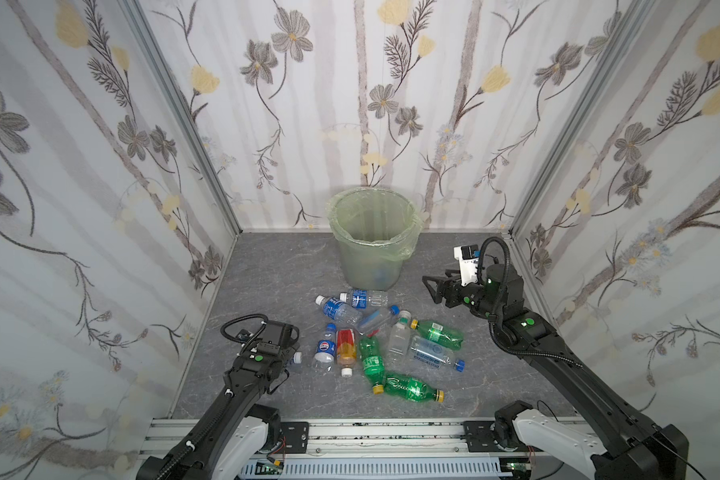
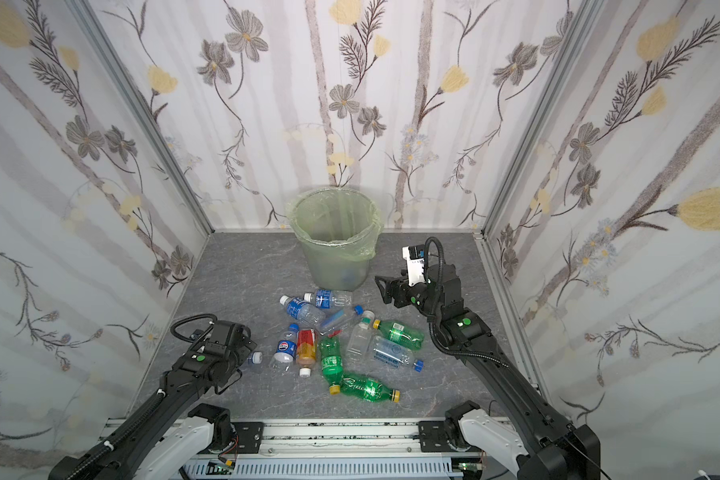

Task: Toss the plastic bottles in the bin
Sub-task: 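Grasp a clear water bottle with the left gripper while the right gripper withdraws, then lift the bottle over the bin and release it with the left gripper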

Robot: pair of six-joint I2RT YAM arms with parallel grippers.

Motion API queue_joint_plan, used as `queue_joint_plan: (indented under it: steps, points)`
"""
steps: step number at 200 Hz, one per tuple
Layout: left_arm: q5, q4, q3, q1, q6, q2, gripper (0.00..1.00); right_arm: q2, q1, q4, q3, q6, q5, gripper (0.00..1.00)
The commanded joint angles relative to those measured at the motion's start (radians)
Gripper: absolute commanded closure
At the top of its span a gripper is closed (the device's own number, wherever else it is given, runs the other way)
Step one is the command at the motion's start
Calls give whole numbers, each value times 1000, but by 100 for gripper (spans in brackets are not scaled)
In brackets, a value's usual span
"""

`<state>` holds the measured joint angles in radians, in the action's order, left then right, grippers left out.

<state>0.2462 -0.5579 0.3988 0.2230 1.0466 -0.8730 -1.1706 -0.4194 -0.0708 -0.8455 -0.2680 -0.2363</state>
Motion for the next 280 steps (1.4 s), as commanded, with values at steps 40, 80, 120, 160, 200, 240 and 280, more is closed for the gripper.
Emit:
queue_joint_plan:
  steps: [40,80,120,160,200,240,280]
  points:
    - [-53,159,-41,-64,-104,-49,31,60,0,40,51,-38,24,11]
    - [-131,258,-89,-76,-140,-71,41,91,0,18,85,-63,28,11]
    - [-172,293,-72,-76,-195,-64,51,117,0,-2,155,-97,58,11]
    - [-212,289,22,-76,-304,-32,58,163,0,-27,203,-124,110,11]
    - [-354,285,179,-74,-481,-15,55,183,2,-47,239,-135,155,11]
    - [-475,283,342,-73,-617,99,57,194,6,-72,265,-143,189,12]
    - [-620,295,542,-63,-652,57,57,207,7,-103,274,-143,204,12]
